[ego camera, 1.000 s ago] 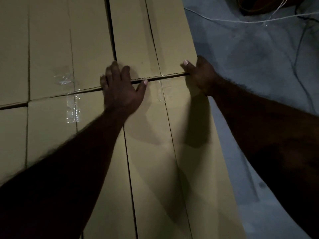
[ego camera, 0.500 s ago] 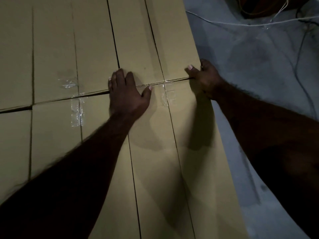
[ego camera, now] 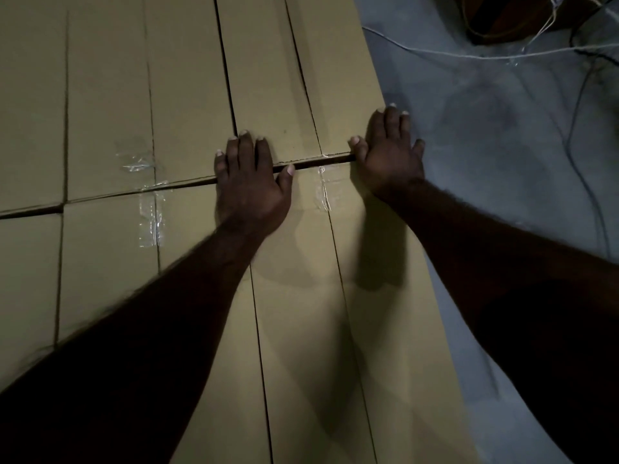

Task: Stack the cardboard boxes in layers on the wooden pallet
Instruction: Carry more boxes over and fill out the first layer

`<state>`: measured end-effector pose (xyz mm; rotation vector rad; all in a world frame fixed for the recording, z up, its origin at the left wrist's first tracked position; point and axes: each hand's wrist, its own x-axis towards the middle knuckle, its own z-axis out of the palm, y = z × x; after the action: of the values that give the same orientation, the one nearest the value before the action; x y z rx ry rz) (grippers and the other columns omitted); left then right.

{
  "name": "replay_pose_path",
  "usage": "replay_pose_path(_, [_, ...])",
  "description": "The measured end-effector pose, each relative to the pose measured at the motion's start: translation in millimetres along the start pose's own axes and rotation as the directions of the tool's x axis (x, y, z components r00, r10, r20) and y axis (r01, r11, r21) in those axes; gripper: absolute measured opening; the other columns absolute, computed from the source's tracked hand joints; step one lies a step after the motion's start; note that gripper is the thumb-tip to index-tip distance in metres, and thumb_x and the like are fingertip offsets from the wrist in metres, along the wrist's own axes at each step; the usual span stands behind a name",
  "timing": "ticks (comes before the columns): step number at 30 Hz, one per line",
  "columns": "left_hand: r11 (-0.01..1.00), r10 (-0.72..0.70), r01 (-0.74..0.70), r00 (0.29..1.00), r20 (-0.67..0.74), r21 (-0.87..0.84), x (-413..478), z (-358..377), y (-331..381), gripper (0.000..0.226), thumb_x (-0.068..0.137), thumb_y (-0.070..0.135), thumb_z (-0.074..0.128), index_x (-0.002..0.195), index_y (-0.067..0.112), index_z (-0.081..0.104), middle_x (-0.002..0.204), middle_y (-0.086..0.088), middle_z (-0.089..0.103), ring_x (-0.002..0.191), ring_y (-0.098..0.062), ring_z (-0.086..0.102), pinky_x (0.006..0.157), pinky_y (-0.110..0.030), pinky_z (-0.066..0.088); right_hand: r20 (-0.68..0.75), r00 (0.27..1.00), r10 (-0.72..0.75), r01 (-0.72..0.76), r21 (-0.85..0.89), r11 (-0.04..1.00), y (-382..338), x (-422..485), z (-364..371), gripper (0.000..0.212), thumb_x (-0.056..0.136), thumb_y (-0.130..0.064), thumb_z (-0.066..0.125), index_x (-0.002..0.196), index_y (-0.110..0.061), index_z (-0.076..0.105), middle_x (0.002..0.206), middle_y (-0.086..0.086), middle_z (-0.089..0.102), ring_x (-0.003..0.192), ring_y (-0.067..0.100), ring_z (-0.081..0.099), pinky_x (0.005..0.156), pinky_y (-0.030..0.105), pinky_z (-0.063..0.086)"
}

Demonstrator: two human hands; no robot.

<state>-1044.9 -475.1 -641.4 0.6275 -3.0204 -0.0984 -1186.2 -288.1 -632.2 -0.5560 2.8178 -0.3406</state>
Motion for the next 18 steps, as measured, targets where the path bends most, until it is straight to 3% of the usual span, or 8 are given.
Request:
replay_pose_path(5, [1.0,0.026,-0.026,1.0,0.017,0.0,1,0,-1,0.069,0.103,0.051,0.019,0.152,0.004,0.028,0.161,-0.02,0.023,0.15,-0.037,0.016,0.121,-0.054,0.013,0.045,0.989,-0.138,0.145,-0.278,0.949,-9,3,-3,0.072,0.102,-0.054,0.012,0.159,-0.01,0.01,0.167,0.013,0.004,0.154,0.031,-0.005,0.117,0.067,-0.005])
replay_pose_path(9, [0.999,0.033,-0.032,0.999,0.019,-0.04,0,1,-2,0.067,0.103,0.049,0.022,0.152,0.003,0.029,0.16,-0.02,0.025,0.15,-0.036,0.017,0.122,-0.053,0.011,0.101,0.957,-0.27,0.286,-0.211,0.935,-32,-5,9,0.075,0.101,-0.062,0.017,0.16,-0.018,0.007,0.168,0.009,-0.001,0.154,0.031,-0.005,0.12,0.061,-0.002])
replay_pose_path(18, [0.996,0.077,-0.076,0.997,0.018,-0.05,-2,0,-5,0.069,0.103,0.048,0.021,0.152,-0.001,0.029,0.159,-0.023,0.025,0.149,-0.037,0.02,0.123,-0.051,0.011,0.096,0.955,-0.28,0.294,-0.204,0.934,-34,-7,8,0.077,0.101,-0.065,0.018,0.16,-0.017,0.007,0.168,0.008,0.001,0.154,0.029,-0.004,0.121,0.055,-0.004])
